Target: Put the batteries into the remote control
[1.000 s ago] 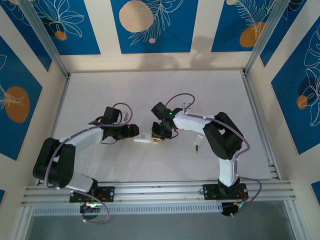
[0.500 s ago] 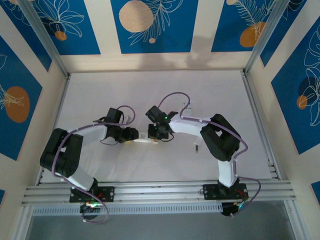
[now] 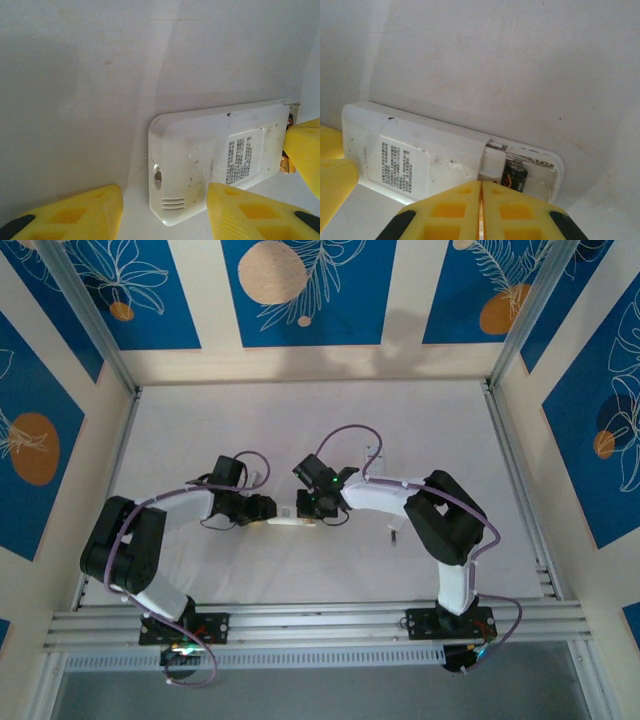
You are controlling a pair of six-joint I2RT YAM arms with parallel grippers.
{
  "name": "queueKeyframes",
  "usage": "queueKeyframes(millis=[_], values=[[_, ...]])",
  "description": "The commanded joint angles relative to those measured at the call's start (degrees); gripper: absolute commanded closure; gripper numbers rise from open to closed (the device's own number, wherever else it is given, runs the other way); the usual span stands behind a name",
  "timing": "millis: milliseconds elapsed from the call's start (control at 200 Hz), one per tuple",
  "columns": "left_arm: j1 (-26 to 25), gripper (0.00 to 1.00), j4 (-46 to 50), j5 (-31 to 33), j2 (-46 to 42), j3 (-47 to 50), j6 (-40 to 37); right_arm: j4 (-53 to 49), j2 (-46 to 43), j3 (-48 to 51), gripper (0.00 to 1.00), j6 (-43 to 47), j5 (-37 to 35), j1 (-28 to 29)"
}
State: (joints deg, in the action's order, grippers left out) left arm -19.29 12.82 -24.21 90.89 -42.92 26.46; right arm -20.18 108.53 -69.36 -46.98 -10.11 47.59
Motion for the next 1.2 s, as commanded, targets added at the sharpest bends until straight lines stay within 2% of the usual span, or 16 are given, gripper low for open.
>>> queueKeyframes(millis=[0, 140, 320, 465, 760, 1195], values=[[0.11, 0.5, -0.5, -0.58, 1.13, -0.92, -1.35, -0.29, -3.08, -1.99, 0.88, 1.07, 1.07, -0.31], [0.12, 0.5, -0.79, -0.66, 0.95, -0.85, -1.33, -1.69, -6.51, -1.19, 0.86, -0.53, 0.24, -0.57], [0.1, 0.5, -2.15, -2.5, 0.73, -0.84, -1.51, 0.42, -11.4, 4.89, 0.75, -7.07, 0.86, -0.95], [0.13, 0.5, -3.49, -4.31, 0.84, -0.72, -1.67, -1.12, -11.09, 6.71, 0.71, -10.13, 1.73, -1.86], [0.13, 0.51, -3.78, -5.15, 1.03, -0.92, -1.72, 0.85, -7.32, 7.27, 0.7, -10.31, 7.22, -2.37], [0.13, 0.51, -3.6, -5.01, 1.11, -1.03, -1.77, 2.56, -4.23, 7.05, 0.76, -10.41, 8.69, -2.51]])
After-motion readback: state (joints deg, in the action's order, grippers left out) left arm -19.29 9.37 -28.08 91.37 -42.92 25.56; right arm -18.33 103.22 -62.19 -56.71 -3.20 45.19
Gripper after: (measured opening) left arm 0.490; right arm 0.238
